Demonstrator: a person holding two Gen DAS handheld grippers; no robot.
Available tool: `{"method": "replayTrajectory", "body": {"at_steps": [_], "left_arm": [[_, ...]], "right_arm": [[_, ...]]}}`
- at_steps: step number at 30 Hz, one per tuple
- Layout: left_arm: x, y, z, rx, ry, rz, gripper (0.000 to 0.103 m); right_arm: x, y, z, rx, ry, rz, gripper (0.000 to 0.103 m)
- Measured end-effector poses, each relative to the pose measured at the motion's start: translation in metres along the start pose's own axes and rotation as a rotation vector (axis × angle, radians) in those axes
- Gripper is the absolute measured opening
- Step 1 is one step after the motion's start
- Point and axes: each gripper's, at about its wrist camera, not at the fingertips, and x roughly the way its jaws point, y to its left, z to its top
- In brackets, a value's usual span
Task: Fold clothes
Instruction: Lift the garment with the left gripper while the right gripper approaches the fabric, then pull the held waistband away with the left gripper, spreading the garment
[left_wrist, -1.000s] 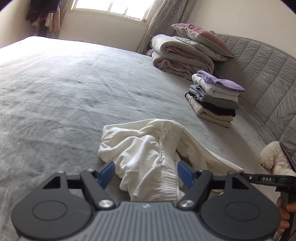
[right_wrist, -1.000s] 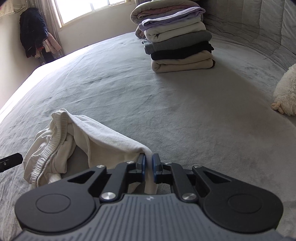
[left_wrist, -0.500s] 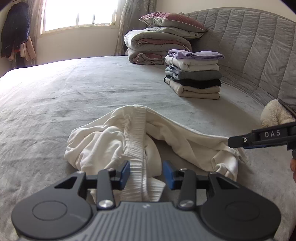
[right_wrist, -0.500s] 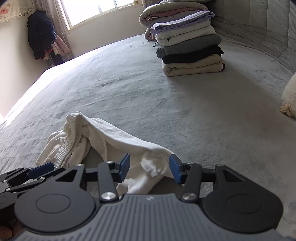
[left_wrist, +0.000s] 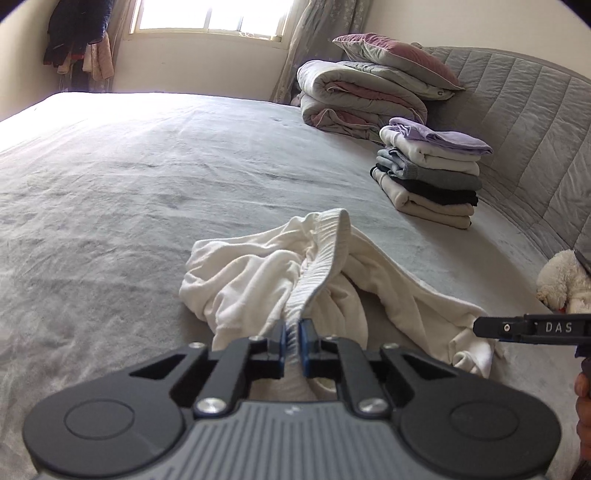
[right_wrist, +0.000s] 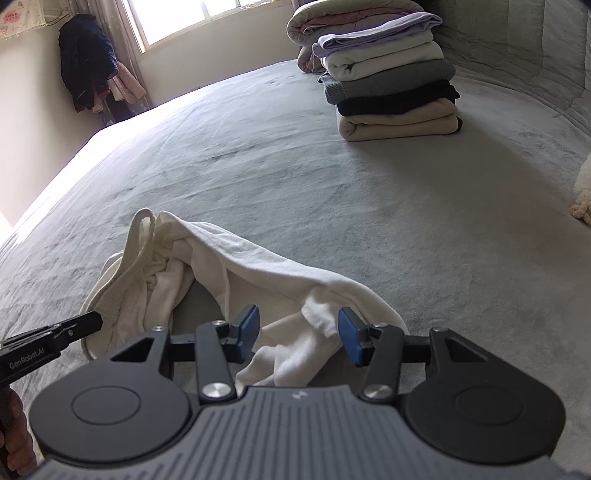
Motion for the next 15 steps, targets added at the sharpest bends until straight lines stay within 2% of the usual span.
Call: {"method": "replayTrajectory", "body": {"at_steps": [5,12,15], "left_arm": [[-0.016,0.028,0.011,-0.090,-0.009,0.026,0.007],[-0.028,0.061,0.028,-0.137,-0.055,0.145,0.006],[-0.030,0.073,0.039,-0.165,-0.042,0.205,0.006]], "right_arm": [[0.006,0.011,-0.002,-0.015,0.015,0.012,0.052],[0.011,0.028,-0.003,-0.043,0.021,0.035,0.052],[0.014,0.032,-0.002,-0.048,0.026,0.042,0.052]]}}
